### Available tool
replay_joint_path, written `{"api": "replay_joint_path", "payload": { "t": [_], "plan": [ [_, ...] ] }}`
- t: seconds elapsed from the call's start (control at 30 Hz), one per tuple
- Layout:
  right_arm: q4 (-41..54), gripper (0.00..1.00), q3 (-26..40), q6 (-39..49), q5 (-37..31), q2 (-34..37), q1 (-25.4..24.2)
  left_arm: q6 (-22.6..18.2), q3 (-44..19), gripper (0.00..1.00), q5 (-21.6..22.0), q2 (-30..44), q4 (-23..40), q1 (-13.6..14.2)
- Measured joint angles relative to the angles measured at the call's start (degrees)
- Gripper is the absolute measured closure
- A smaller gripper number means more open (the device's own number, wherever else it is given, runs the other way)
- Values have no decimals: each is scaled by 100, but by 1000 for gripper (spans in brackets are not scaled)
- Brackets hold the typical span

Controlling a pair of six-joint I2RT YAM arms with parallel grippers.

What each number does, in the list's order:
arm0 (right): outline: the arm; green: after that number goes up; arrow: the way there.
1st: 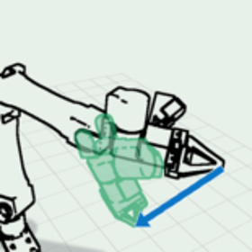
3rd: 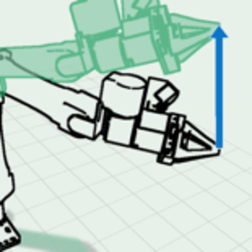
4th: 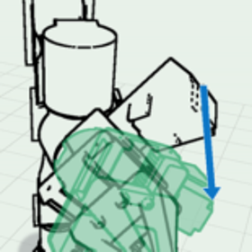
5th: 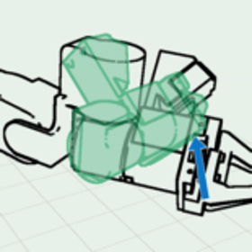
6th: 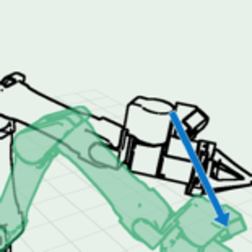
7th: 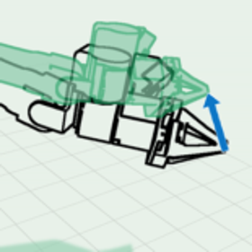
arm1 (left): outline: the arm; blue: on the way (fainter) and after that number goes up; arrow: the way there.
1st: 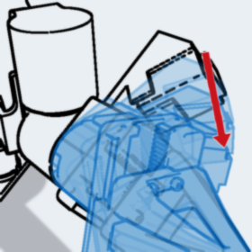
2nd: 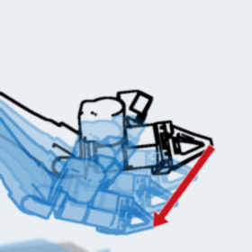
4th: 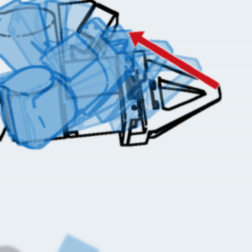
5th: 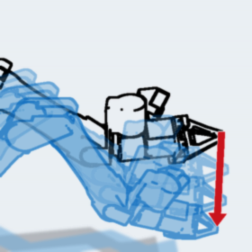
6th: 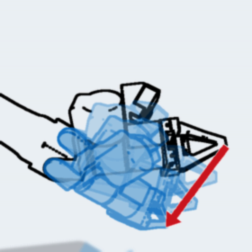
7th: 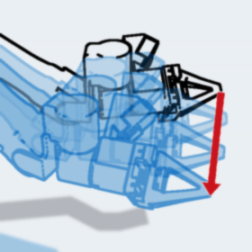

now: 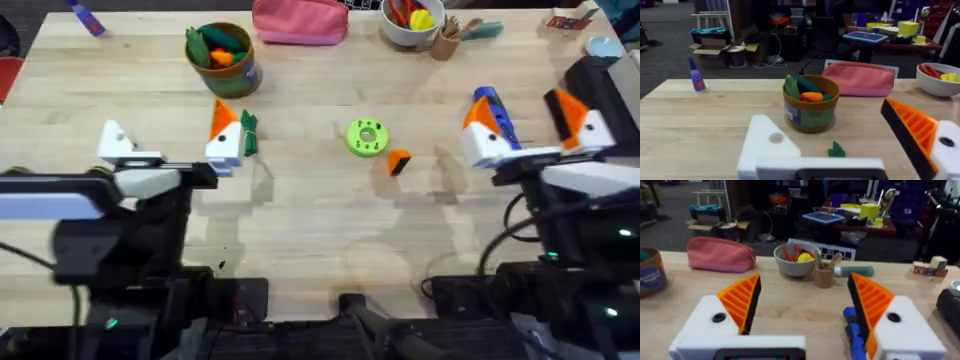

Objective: Pick up the gripper from the table and insert it into the empty holder that is missing its gripper. Then pick up a screw, insert it into the mounting hole, and use the screwdriver to tighten it. Finally, clean up the table by picking up the vegetable and placing it into the bucket.

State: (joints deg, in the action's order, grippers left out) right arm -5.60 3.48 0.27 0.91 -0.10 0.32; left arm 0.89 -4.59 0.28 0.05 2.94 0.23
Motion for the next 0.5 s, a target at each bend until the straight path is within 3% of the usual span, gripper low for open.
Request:
{"api": "replay_joint_path", "payload": {
  "t": [0.23,0.5],
  "plan": [
    [1128,7,1331,13,2,235,0,-1,-1860,16,311,539,1518,0],
    [2698,7,3198,13,2,1888,4,-1,-4165,16,557,2765,3355,0]
  ]
}}
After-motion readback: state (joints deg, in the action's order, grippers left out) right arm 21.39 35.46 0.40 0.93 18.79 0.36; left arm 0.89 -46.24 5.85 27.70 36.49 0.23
